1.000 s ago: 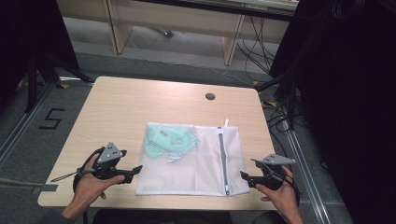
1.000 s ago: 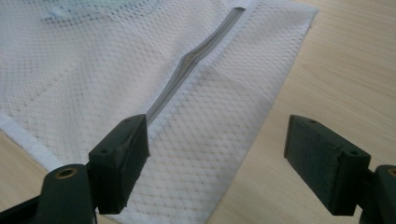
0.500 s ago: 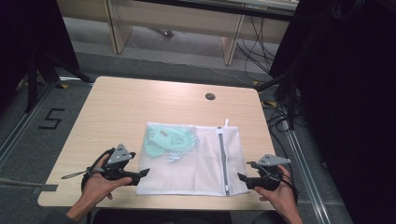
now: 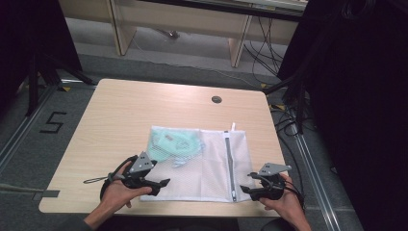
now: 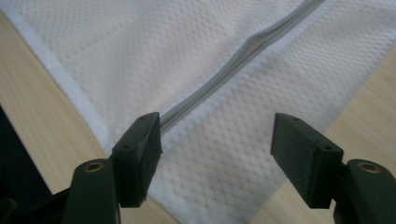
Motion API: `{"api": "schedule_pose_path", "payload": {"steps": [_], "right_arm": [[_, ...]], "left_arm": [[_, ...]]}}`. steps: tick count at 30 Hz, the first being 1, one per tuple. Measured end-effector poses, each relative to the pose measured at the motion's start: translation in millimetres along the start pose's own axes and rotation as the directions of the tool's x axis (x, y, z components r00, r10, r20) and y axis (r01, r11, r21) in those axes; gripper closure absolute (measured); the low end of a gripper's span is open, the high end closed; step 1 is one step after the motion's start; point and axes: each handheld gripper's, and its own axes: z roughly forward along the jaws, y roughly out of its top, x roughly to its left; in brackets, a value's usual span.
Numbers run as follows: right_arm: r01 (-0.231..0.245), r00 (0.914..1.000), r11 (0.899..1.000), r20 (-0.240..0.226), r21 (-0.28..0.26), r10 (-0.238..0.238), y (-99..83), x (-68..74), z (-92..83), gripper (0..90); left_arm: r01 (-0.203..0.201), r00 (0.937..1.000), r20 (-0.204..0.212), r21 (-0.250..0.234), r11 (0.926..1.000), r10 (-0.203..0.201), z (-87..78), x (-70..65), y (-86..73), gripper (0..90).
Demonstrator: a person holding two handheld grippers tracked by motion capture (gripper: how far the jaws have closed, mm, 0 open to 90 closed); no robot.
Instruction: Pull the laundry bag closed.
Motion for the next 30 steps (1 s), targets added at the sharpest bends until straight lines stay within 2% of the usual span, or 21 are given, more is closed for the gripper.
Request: {"api": "schedule_pose_path", "payload": {"steps": [2, 3, 4, 5, 6, 8, 10, 11, 12, 13, 14, 15, 16, 18, 19, 20, 22, 24, 25, 26, 30], "right_arm": [[-0.001, 0.9991, 0.999, -0.041, 0.039, 0.003, 2.2, 5.3, 0.5, 41.4], [0.032, 0.9988, 0.999, -0.036, 0.019, -0.032, 2.1, 4.1, 4.0, 43.6], [0.032, 0.9988, 0.999, -0.036, 0.019, -0.032, 2.1, 4.1, 4.0, 43.6], [0.015, 0.9957, 0.998, -0.092, 0.060, -0.009, 4.3, 9.9, 6.3, 47.5], [0.020, 0.9939, 0.998, -0.109, 0.060, -0.013, 4.4, 10.8, 8.3, 48.0], [0.059, 0.9913, 0.996, -0.122, 0.073, -0.050, 5.1, 10.0, 10.4, 49.3], [0.041, 0.9906, 0.996, -0.133, 0.081, -0.030, 5.4, 12.6, 10.7, 49.6], [0.060, 0.9879, 0.995, -0.148, 0.083, -0.047, 6.4, 13.1, 13.2, 50.4], [0.060, 0.9879, 0.995, -0.148, 0.083, -0.047, 6.4, 13.1, 13.2, 50.4], [0.072, 0.9844, 0.994, -0.167, 0.088, -0.056, 7.0, 13.8, 14.6, 51.5], [0.085, 0.9823, 0.992, -0.174, 0.089, -0.068, 7.6, 14.2, 15.8, 51.9], [0.082, 0.9829, 0.991, -0.173, 0.105, -0.063, 7.9, 15.9, 16.2, 52.0], [0.099, 0.9798, 0.990, -0.183, 0.097, -0.080, 8.4, 14.7, 17.1, 52.5], [0.098, 0.9772, 0.989, -0.199, 0.112, -0.074, 8.7, 17.8, 19.5, 53.1], [0.117, 0.9757, 0.986, -0.198, 0.116, -0.093, 9.4, 17.4, 20.1, 53.4], [0.109, 0.9753, 0.986, -0.205, 0.122, -0.083, 9.5, 19.3, 20.9, 53.9], [0.140, 0.9711, 0.980, -0.212, 0.138, -0.109, 11.4, 18.6, 20.9, 54.4], [0.140, 0.9700, 0.980, -0.218, 0.142, -0.107, 11.6, 19.4, 22.4, 54.7], [0.140, 0.9700, 0.980, -0.218, 0.142, -0.107, 11.6, 19.4, 22.4, 54.7], [0.147, 0.9683, 0.978, -0.223, 0.146, -0.113, 11.6, 19.6, 23.3, 54.8], [0.163, 0.9643, 0.974, -0.234, 0.154, -0.125, 13.0, 20.8, 25.5, 55.0]], "left_arm": [[-0.040, 0.9990, 0.021, 0.018, 0.9990, 0.040, 3.3, -5.6, 0.7, 21.0], [-0.055, 0.9982, 0.026, 0.017, 0.9983, 0.055, 4.0, -7.8, 1.6, 21.2], [-0.055, 0.9982, 0.026, 0.017, 0.9983, 0.055, 4.0, -7.8, 1.6, 21.6], [-0.044, 0.9988, 0.022, 0.008, 0.9990, 0.044, 5.9, -10.4, 1.4, 21.6], [-0.042, 0.9987, 0.027, 0.005, 0.9991, 0.042, 7.6, -12.3, 1.6, 21.6], [-0.058, 0.9975, 0.042, 0.030, 0.9979, 0.057, 11.0, -16.0, 1.8, 21.9], [-0.077, 0.9959, 0.051, 0.024, 0.9968, 0.075, 12.6, -16.0, 2.1, 21.9], [-0.043, 0.9979, 0.050, 0.017, 0.9989, 0.042, 14.0, -18.9, 2.0, 21.9], [-0.074, 0.9959, 0.055, 0.027, 0.9969, 0.072, 13.9, -17.6, 3.1, 21.9], [-0.057, 0.9971, 0.052, 0.027, 0.9980, 0.056, 15.0, -18.8, 3.2, 22.0], [-0.082, 0.9948, 0.063, 0.034, 0.9960, 0.080, 16.8, -18.4, 3.9, 22.0], [-0.043, 0.9971, 0.064, 0.026, 0.9987, 0.042, 18.5, -21.2, 3.0, 22.1], [-0.043, 0.9971, 0.064, 0.026, 0.9987, 0.042, 18.5, -21.2, 3.0, 22.1], [-0.073, 0.9948, 0.073, 0.034, 0.9967, 0.070, 18.9, -21.0, 4.6, 22.2], [-0.042, 0.9966, 0.072, 0.023, 0.9988, 0.040, 20.5, -24.0, 4.2, 22.2], [-0.055, 0.9951, 0.084, 0.036, 0.9978, 0.052, 21.1, -23.5, 4.7, 22.2], [-0.048, 0.9956, 0.082, 0.028, 0.9985, 0.045, 23.5, -27.4, 4.6, 22.3], [-0.084, 0.9917, 0.101, 0.043, 0.9955, 0.080, 24.9, -27.3, 6.0, 22.3], [-0.059, 0.9934, 0.100, 0.027, 0.9979, 0.056, 27.7, -30.4, 5.4, 22.3], [-0.069, 0.9923, 0.106, 0.045, 0.9966, 0.064, 27.7, -30.5, 5.8, 22.3], [-0.067, 0.9913, 0.116, 0.044, 0.9968, 0.062, 33.3, -35.7, 5.5, 22.2]]}}
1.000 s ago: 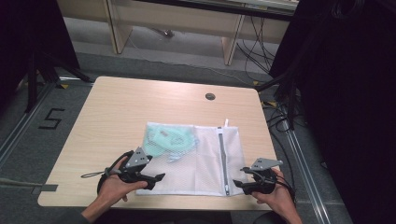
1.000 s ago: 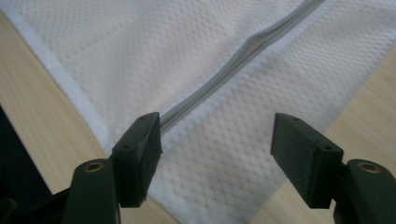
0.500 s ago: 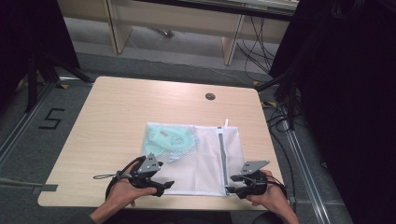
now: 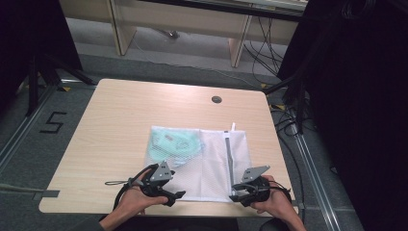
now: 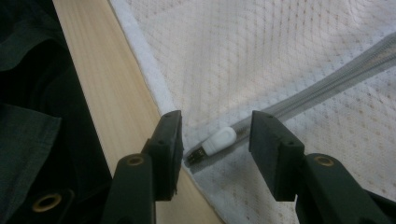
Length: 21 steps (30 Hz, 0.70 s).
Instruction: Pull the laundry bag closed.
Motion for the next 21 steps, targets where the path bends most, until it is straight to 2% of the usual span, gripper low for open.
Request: {"api": "schedule_pose_path", "payload": {"steps": [1, 2, 3, 4, 6, 7, 8, 10, 12, 13, 14, 15, 16, 17, 18, 19, 21], "right_arm": [[0.003, 1.0000, 1.000, -0.001, 0.000, -0.003, 0.3, 0.1, 0.7, 55.0], [0.028, 0.9996, 1.000, -0.004, 0.006, -0.028, 0.8, -0.5, 1.2, 55.0], [0.033, 0.9994, 0.999, -0.005, -0.004, -0.033, 0.7, -0.1, 3.1, 55.2], [0.055, 0.9985, 0.998, -0.006, 0.016, -0.055, 2.5, 0.4, 3.3, 56.1], [0.059, 0.9982, 0.998, -0.009, 0.013, -0.059, 2.9, 0.6, 3.6, 56.6], [0.079, 0.9968, 0.997, -0.015, 0.013, -0.078, 3.3, 0.1, 5.4, 57.3], [0.079, 0.9968, 0.997, -0.015, 0.021, -0.079, 3.5, 0.8, 5.2, 57.7], [0.074, 0.9972, 0.997, -0.011, 0.036, -0.074, 4.5, 2.5, 5.6, 58.8], [0.098, 0.9951, 0.995, -0.016, 0.026, -0.097, 5.2, 1.4, 6.9, 60.2], [0.098, 0.9951, 0.995, -0.016, 0.026, -0.097, 5.2, 1.4, 6.9, 60.2], [0.073, 0.9973, 0.997, -0.017, 0.036, -0.072, 4.9, 3.6, 4.4, 60.4], [0.073, 0.9973, 0.997, -0.017, 0.036, -0.072, 4.9, 3.6, 4.4, 61.2], [0.086, 0.9960, 0.995, -0.025, 0.039, -0.085, 6.1, 3.2, 5.2, 62.6], [0.086, 0.9960, 0.995, -0.025, 0.039, -0.085, 6.1, 3.2, 5.2, 62.6], [0.096, 0.9952, 0.995, -0.024, 0.040, -0.095, 6.0, 3.7, 5.9, 64.7], [0.097, 0.9951, 0.994, -0.023, 0.040, -0.097, 5.5, 4.3, 5.1, 65.8], [0.100, 0.9949, 0.994, -0.022, 0.044, -0.099, 5.9, 4.2, 2.9, 67.8]], "left_arm": [[-0.003, 1.0000, 0.004, -0.005, 1.0000, 0.003, 1.0, -0.9, 0.5, 22.3], [-0.006, 1.0000, 0.007, 0.012, 0.9999, 0.006, 1.1, -1.1, 0.7, 22.2], [-0.024, 0.9997, 0.002, 0.017, 0.9996, 0.024, 2.0, -0.6, 0.5, 22.2], [-0.012, 0.9999, 0.003, 0.010, 0.9999, 0.012, 2.7, -2.1, 0.2, 22.1], [-0.002, 0.9999, 0.010, 0.001, 1.0000, 0.002, 3.0, -2.9, 0.7, 22.1], [-0.001, 0.9997, 0.026, 0.013, 0.9999, 0.000, 2.1, -2.0, 1.5, 22.0], [-0.002, 0.9999, 0.014, 0.004, 1.0000, 0.002, 2.8, -2.5, 0.5, 22.0], [-0.026, 0.9997, 0.001, 0.025, 0.9994, 0.026, 1.2, -0.5, 0.2, 21.9], [-0.017, 0.9998, 0.005, 0.015, 0.9997, 0.017, 1.5, -0.9, 0.8, 21.9], [-0.036, 0.9992, 0.020, 0.023, 0.9991, 0.036, 0.4, 0.3, 1.8, 21.9], [-0.020, 0.9998, 0.007, -0.001, 0.9998, 0.020, 2.2, -1.7, 0.3, 21.7], [-0.041, 0.9991, 0.008, 0.028, 0.9988, 0.041, 0.6, -0.1, -0.2, 21.7], [-0.011, 0.9999, 0.004, 0.022, 0.9997, 0.011, 1.6, -2.0, -1.8, 21.4], [-0.015, 0.9999, -0.001, 0.027, 0.9995, 0.015, 1.0, -1.6, -1.5, 21.4], [0.003, 1.0000, 0.001, 0.011, 0.9999, -0.003, 1.7, -2.1, -1.0, 21.5], [0.010, 1.0000, 0.001, -0.003, 0.9999, -0.010, 2.4, -2.2, -0.8, 21.4], [-0.002, 1.0000, 0.005, 0.016, 0.9999, 0.002, 0.8, -1.6, -1.3, 21.4]]}}
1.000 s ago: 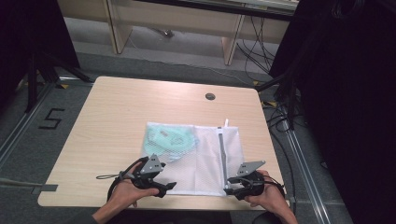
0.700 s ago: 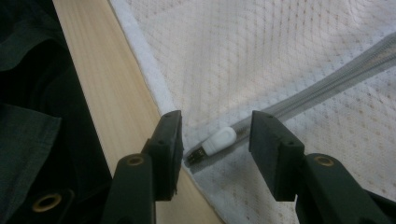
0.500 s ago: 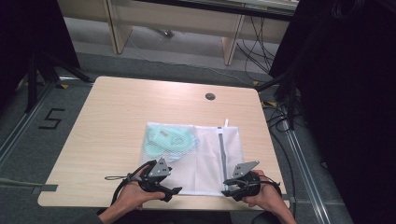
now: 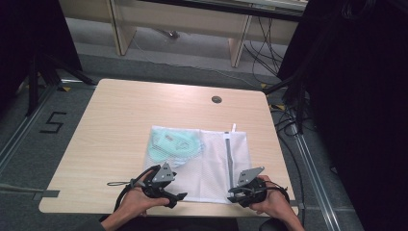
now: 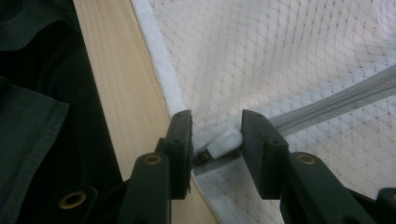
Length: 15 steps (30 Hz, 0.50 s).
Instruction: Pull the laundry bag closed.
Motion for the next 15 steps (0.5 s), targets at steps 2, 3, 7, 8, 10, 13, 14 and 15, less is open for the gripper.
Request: {"api": "schedule_pose_path", "payload": {"steps": [2, 3, 7, 8, 10, 13, 14, 15], "right_arm": [[0.008, 1.0000, 1.000, 0.001, -0.003, -0.008, 0.4, -0.6, 0.3, 68.5], [0.010, 0.9999, 1.000, -0.004, -0.005, -0.010, 0.4, -0.4, 1.4, 70.9], [0.025, 0.9994, 1.000, -0.023, 0.006, -0.025, 0.7, 0.5, 1.3, 74.6], [0.057, 0.9980, 0.998, -0.027, 0.000, -0.057, 1.3, -1.0, 2.5, 75.7], [0.035, 0.9991, 0.999, -0.025, 0.007, -0.035, 0.4, 1.2, 0.6, 78.7], [0.060, 0.9977, 0.998, -0.033, 0.006, -0.059, 0.5, -0.3, -0.8, 80.9], [0.041, 0.9986, 0.999, -0.034, 0.010, -0.041, 0.7, 1.2, -0.8, 81.2], [0.073, 0.9965, 0.997, -0.041, 0.008, -0.073, 1.8, 0.4, 0.7, 82.5]], "left_arm": [[-0.011, 0.9999, -0.003, 0.001, 0.9999, 0.011, -0.3, 1.3, 0.3, 21.5], [-0.009, 0.9999, -0.011, -0.014, 0.9999, 0.009, 0.6, 1.0, 0.4, 21.4], [-0.005, 0.9999, -0.012, 0.003, 1.0000, 0.005, 0.3, -0.2, -0.7, 21.4], [0.003, 1.0000, -0.009, -0.004, 1.0000, -0.003, 0.6, -0.6, -0.5, 21.5], [0.009, 0.9999, -0.008, -0.014, 0.9999, -0.009, 1.0, -0.8, 0.5, 21.5], [-0.041, 0.9992, -0.001, 0.012, 0.9991, 0.041, -1.3, 1.5, 0.4, 21.5], [-0.029, 0.9995, -0.006, 0.003, 0.9996, 0.029, -0.8, 0.7, 0.2, 21.5], [-0.038, 0.9993, -0.001, 0.005, 0.9993, 0.038, -0.7, 1.2, 1.4, 21.5]]}}
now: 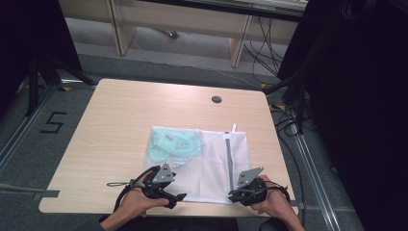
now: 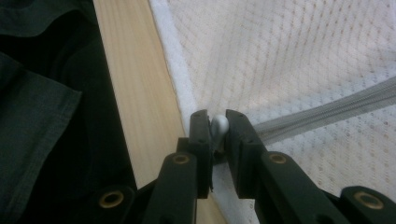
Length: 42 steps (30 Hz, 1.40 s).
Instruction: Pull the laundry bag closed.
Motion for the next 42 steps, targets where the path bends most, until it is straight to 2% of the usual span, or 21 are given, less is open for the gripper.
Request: {"api": "schedule_pose_path", "payload": {"steps": [2, 3, 5, 7, 10, 11, 12, 13, 16, 18, 20, 21, 23, 24, 25, 26, 27, 30, 32, 38, 42], "right_arm": [[-0.002, 1.0000, 1.000, 0.004, 0.004, 0.002, -0.1, 0.9, -0.8, 83.4], [-0.008, 1.0000, 1.000, 0.005, 0.009, 0.008, -0.2, 1.4, -1.7, 83.5], [-0.022, 0.9997, 1.000, 0.011, 0.015, 0.021, -0.4, 2.0, -2.6, 83.5], [-0.028, 0.9995, 1.000, 0.016, 0.014, 0.028, -0.9, 1.2, -2.7, 83.4], [-0.029, 0.9995, 1.000, 0.016, 0.008, 0.029, -4.0, -1.1, -5.0, 83.0], [-0.029, 0.9995, 1.000, 0.016, 0.008, 0.029, -4.0, -1.1, -5.0, 83.0], [-0.060, 0.9980, 0.998, 0.021, 0.011, 0.060, -4.7, -0.5, -6.2, 82.7], [-0.044, 0.9989, 0.999, 0.018, 0.007, 0.043, -4.9, -2.5, -5.5, 82.7], [-0.059, 0.9981, 0.998, 0.020, 0.017, 0.059, -5.9, -0.5, -6.5, 83.9], [-0.038, 0.9992, 0.999, 0.011, 0.017, 0.038, -5.0, -2.2, -5.4, 85.2], [-0.056, 0.9983, 0.998, 0.014, 0.023, 0.056, -4.7, -1.1, -6.2, 86.0], [-0.063, 0.9979, 0.998, 0.017, 0.020, 0.063, -5.0, -0.8, -6.2, 86.1], [-0.076, 0.9970, 0.997, 0.015, 0.015, 0.076, -5.6, -0.7, -7.3, 86.2], [-0.062, 0.9981, 0.998, 0.007, 0.004, 0.062, -5.6, -2.8, -6.7, 86.2], [-0.083, 0.9965, 0.996, 0.013, 0.015, 0.083, -5.2, -2.2, -8.1, 86.3], [-0.071, 0.9974, 0.997, 0.009, 0.003, 0.071, -5.1, -4.4, -7.6, 86.2], [-0.093, 0.9954, 0.996, 0.022, 0.004, 0.093, -5.3, -2.3, -9.0, 86.2], [-0.078, 0.9968, 0.997, 0.018, -0.003, 0.078, -4.5, -3.4, -11.0, 86.3], [-0.102, 0.9944, 0.995, 0.026, -0.007, 0.102, -4.4, -2.6, -11.6, 86.3], [-0.116, 0.9927, 0.993, 0.028, -0.025, 0.117, -3.5, -4.2, -14.4, 86.3], [-0.120, 0.9919, 0.992, 0.036, -0.051, 0.121, -4.3, -5.8, -16.7, 86.3]], "left_arm": [[0.010, 0.9999, -0.002, -0.005, 0.9999, -0.010, 0.3, -1.2, -0.2, 21.5], [0.037, 0.9993, -0.001, -0.004, 0.9993, -0.037, 0.5, -3.2, -1.2, 21.5], [0.035, 0.9994, -0.004, -0.002, 0.9994, -0.035, 0.2, -3.1, -1.3, 21.5], [0.000, 1.0000, -0.001, 0.001, 1.0000, 0.000, -0.3, -0.2, -0.2, 21.5], [0.039, 0.9992, 0.000, -0.011, 0.9992, -0.039, 0.6, -3.2, -1.7, 21.5], [0.038, 0.9993, -0.003, -0.008, 0.9992, -0.038, 0.0, -3.4, -1.8, 21.5], [0.035, 0.9994, -0.005, -0.009, 0.9994, -0.035, 0.0, -2.7, -1.2, 21.5], [0.035, 0.9994, -0.005, -0.009, 0.9994, -0.035, 0.0, -2.7, -1.2, 21.5], [0.027, 0.9996, 0.002, 0.006, 0.9996, -0.027, -0.5, -3.5, -1.7, 21.5], [0.027, 0.9996, -0.001, 0.007, 0.9996, -0.027, -0.4, -3.5, -1.9, 21.5], [0.045, 0.9990, 0.009, -0.014, 0.9989, -0.045, 0.7, -4.1, -0.8, 21.5], [0.028, 0.9996, 0.004, -0.002, 0.9996, -0.028, -0.2, -3.8, -0.5, 21.6], [0.034, 0.9994, 0.000, -0.002, 0.9994, -0.034, 1.5, -5.8, -1.6, 21.5], [0.015, 0.9999, 0.003, 0.010, 0.9998, -0.016, 2.2, -5.0, -1.3, 21.6], [0.029, 0.9996, -0.003, -0.004, 0.9996, -0.029, 5.3, -7.0, -0.5, 22.1], [0.015, 0.9999, 0.008, 0.001, 0.9999, -0.015, 7.0, -8.1, 1.6, 24.0], [0.019, 0.9996, 0.020, -0.013, 0.9997, -0.018, 11.0, -11.4, 3.0, 24.6], [-0.039, 0.9980, 0.050, 0.005, 0.9992, 0.039, 21.9, -21.1, 7.1, 24.5], [-0.065, 0.9963, 0.056, 0.005, 0.9979, 0.064, 27.9, -25.9, 8.7, 23.8], [-0.059, 0.9945, 0.083, -0.058, 0.9966, 0.064, 43.5, -29.4, 18.9, 21.6], [-0.077, 0.9923, 0.094, -0.050, 0.9958, 0.081, 53.8, -33.7, 25.8, 21.5]]}}
